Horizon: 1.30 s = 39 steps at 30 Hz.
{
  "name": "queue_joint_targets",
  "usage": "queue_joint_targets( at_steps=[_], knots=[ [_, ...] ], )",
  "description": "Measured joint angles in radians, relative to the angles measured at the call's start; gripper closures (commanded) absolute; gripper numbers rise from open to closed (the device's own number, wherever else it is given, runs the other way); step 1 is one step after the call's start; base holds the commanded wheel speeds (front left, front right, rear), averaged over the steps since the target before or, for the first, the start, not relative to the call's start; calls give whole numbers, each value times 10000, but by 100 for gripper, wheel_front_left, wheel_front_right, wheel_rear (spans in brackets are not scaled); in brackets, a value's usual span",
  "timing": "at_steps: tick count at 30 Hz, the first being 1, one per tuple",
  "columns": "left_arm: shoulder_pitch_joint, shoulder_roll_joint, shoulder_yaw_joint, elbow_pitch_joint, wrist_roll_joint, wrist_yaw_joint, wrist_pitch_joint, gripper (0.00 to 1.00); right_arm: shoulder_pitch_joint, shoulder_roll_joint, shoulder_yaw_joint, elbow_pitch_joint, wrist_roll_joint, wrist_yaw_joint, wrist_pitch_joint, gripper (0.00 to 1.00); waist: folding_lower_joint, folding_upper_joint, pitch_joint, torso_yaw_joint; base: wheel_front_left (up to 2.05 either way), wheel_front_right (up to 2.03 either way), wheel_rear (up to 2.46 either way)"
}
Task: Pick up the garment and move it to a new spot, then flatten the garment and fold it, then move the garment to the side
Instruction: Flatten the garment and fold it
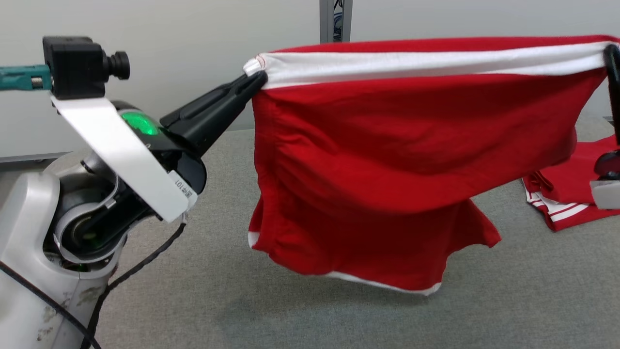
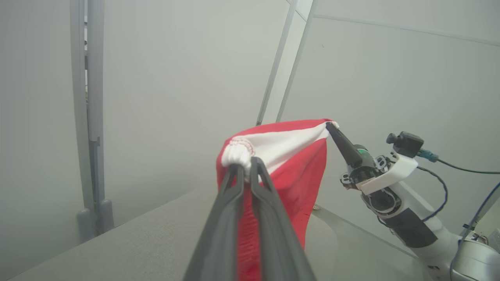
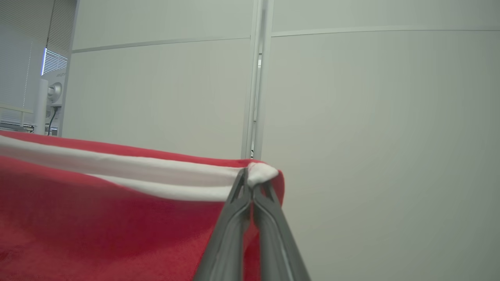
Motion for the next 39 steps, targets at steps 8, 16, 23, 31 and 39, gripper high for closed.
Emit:
queue_joint_targets(
  at_steps=[8,16,23,31,39],
  knots=[
    [-1740,535,-1218,453,1985,-88,-961,100,-1191,-472,324,451,-35,0,8,100,0,0,181,31,0,0,0],
    [-4109,918,-3026,2790,3795,-105,-3567,100,-4169,92,1789,2694,-794,0,-257,100,0,0,1103,-32,0,0,0],
    [-7845,721,-4082,5996,5051,-107,-6305,100,-8682,1053,2677,5622,-1444,0,-548,100,0,0,3112,-147,0,0,0],
    [-10957,144,-4245,8146,6113,-107,-7961,100,-10951,1732,1043,5377,-3005,0,-606,100,0,0,5498,-256,0,0,0],
    [-9745,255,-4706,7248,6251,-107,-7963,100,-9584,2132,965,5035,-3269,0,-612,100,1,0,7171,-314,0,0,0]
  ],
)
